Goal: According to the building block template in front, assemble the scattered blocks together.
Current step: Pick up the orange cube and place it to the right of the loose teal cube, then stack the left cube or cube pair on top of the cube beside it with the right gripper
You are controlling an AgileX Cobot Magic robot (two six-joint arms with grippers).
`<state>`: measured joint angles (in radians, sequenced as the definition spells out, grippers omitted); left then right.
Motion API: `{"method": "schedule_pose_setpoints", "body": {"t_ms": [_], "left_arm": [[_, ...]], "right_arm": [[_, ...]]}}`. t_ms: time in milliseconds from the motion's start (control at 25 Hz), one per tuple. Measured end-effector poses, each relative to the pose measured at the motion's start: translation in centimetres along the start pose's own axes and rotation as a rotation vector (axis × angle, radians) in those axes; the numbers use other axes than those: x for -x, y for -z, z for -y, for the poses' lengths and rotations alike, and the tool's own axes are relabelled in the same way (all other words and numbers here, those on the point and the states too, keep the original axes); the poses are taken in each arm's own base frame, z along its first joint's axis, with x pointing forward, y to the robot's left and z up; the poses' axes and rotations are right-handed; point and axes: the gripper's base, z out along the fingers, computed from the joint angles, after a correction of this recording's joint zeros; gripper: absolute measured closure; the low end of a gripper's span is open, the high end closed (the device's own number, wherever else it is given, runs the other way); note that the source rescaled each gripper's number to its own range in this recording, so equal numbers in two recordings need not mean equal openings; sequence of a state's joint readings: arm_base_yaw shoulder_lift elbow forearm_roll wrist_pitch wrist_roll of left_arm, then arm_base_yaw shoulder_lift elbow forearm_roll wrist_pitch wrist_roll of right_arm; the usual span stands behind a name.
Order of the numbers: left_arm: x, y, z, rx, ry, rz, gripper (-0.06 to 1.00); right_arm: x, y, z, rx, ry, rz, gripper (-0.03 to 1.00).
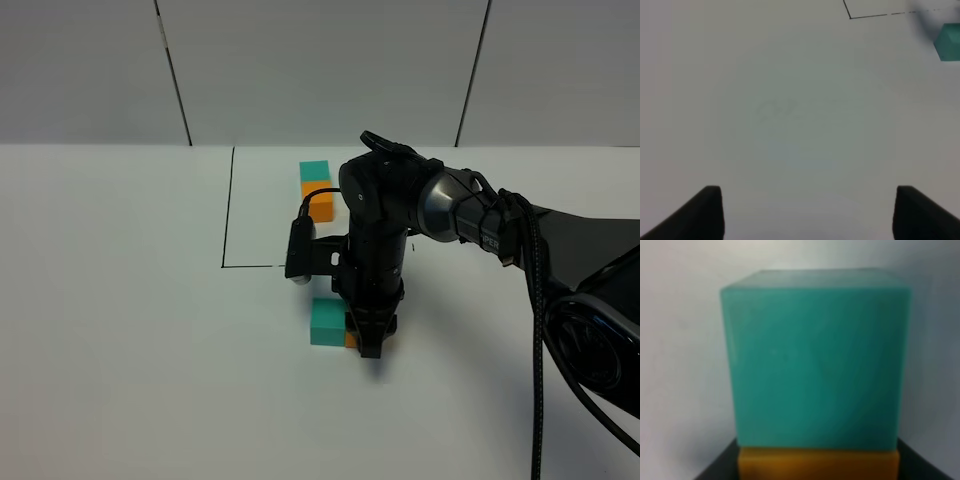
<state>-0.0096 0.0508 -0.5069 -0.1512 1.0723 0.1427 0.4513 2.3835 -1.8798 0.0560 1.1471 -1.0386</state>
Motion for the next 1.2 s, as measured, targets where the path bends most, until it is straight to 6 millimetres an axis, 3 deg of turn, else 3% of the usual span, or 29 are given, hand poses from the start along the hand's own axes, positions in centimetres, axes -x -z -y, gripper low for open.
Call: {"method": "schedule_pose_setpoints", "body": {"t_ms": [80, 240, 320, 520, 720, 840, 1080, 1200], "left_arm": [[0.0, 0.0, 0.0, 0.000, 0.000, 0.000, 0.44], [0.0, 0.0, 0.0, 0.000, 0.000, 0.000, 0.44], [0.0, 0.0, 0.0, 0.000, 0.000, 0.000, 0.44], [0.0, 0.0, 0.0, 0.000, 0.000, 0.000, 0.44], [0.0, 0.0, 0.0, 0.000, 0.000, 0.000, 0.44], [0.0, 0.0, 0.0, 0.000, 0.000, 0.000, 0.44], [0.0, 0.0, 0.0, 0.000, 0.000, 0.000, 0.44], [0.0, 0.0, 0.0, 0.000, 0.000, 0.000, 0.44]], "right_arm": [[0.1, 0.0, 0.0, 0.002, -0.004, 0.009, 0.76], [0.3, 0.1, 0.3, -0.029, -0.041, 0.035, 0.17], [0.4, 0.2, 0.5, -0.054, -0.062, 0.051, -0.01], [0.5, 2.5, 0.4, -0.096, -0.095, 0.077, -0.03], [0.2, 8.9, -0.4, -0.181, -0.191, 0.142, -0.03], [-0.7, 13.3, -1.2, -0.199, -0.385, 0.234, -0.03], [-6.4, 20.7, -1.2, -0.251, -0.862, 0.426, -0.03], [-9.2, 24.2, -2.7, -0.318, -0.998, 0.522, -0.03]]}}
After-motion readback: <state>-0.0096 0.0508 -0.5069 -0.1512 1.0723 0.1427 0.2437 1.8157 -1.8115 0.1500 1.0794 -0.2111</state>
